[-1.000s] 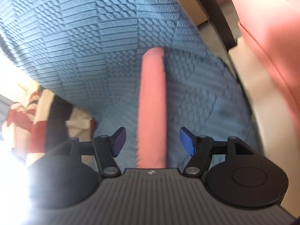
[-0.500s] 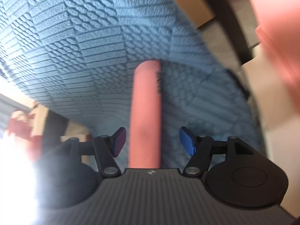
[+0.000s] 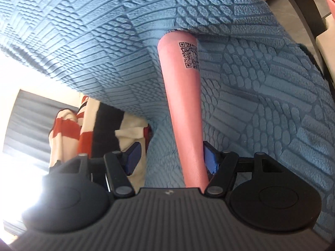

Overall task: Organize objects
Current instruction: 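Grasp the folded pink bag with the right gripper and lift it up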

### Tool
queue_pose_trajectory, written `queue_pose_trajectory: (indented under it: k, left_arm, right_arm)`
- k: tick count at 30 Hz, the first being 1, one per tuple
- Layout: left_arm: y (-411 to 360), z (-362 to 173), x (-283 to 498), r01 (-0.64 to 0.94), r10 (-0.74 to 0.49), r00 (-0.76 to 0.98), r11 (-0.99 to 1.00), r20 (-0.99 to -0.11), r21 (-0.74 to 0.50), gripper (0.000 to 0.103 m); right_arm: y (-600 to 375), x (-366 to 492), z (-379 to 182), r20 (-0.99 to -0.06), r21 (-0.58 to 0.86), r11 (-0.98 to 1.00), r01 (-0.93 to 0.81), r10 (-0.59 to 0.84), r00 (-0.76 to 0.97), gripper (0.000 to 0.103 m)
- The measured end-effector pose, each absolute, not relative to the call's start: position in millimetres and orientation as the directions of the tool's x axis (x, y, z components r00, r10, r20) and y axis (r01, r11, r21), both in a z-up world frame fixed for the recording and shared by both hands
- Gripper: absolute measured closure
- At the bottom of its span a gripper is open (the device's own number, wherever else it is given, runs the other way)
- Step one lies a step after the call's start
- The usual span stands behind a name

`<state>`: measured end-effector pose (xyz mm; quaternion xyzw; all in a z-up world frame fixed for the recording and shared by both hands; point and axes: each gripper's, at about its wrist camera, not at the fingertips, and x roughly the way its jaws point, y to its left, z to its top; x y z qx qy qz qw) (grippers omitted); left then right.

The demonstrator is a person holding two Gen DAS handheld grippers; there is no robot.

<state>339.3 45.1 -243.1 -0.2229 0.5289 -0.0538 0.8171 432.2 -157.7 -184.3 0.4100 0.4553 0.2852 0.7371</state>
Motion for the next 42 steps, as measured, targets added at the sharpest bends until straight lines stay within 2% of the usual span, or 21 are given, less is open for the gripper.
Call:
queue_pose_trajectory:
  k: [4, 8, 11, 15, 29, 37, 42]
  left_arm:
    - [49, -244, 339, -0.162, -0.332, 0.437, 0.885, -0.836, -0.436, 0.092]
    - [49, -244, 338, -0.166, -0.330, 0.441, 0.884, -0.835, -0.437, 0.092]
    - [49, -243, 337, -0.168, -0.328, 0.444, 0.884, -0.834, -0.437, 0.092]
    - [48, -243, 335, -0.167, -0.324, 0.450, 0.885, -0.832, -0.435, 0.092]
    - [52, -242, 333, -0.191, -0.340, 0.456, 0.865, -0.822, -0.464, 0.092]
    - [45, -239, 331, -0.170, -0.315, 0.463, 0.886, -0.829, -0.432, 0.092]
    - [35, -234, 331, -0.134, -0.283, 0.463, 0.915, -0.840, -0.382, 0.092]
  right_arm:
    - [-159, 424, -175, -0.402, 0.870, 0.481, -0.107, 0.818, 0.412, 0.037]
    - [-147, 414, -167, -0.298, 0.906, 0.381, -0.186, 0.884, 0.361, 0.037]
    - [-140, 406, -161, -0.288, 0.897, 0.378, -0.227, 0.892, 0.347, 0.035]
    - [-145, 401, -169, -0.286, 0.911, 0.364, -0.192, 0.896, 0.338, 0.032]
    - [-161, 383, -176, -0.155, 0.973, 0.206, -0.102, 0.914, 0.374, 0.032]
    - [-151, 380, -186, -0.236, 0.965, 0.260, -0.013, 0.895, 0.379, 0.033]
    - [-149, 382, -189, -0.374, 0.922, 0.385, 0.042, 0.860, 0.347, 0.034]
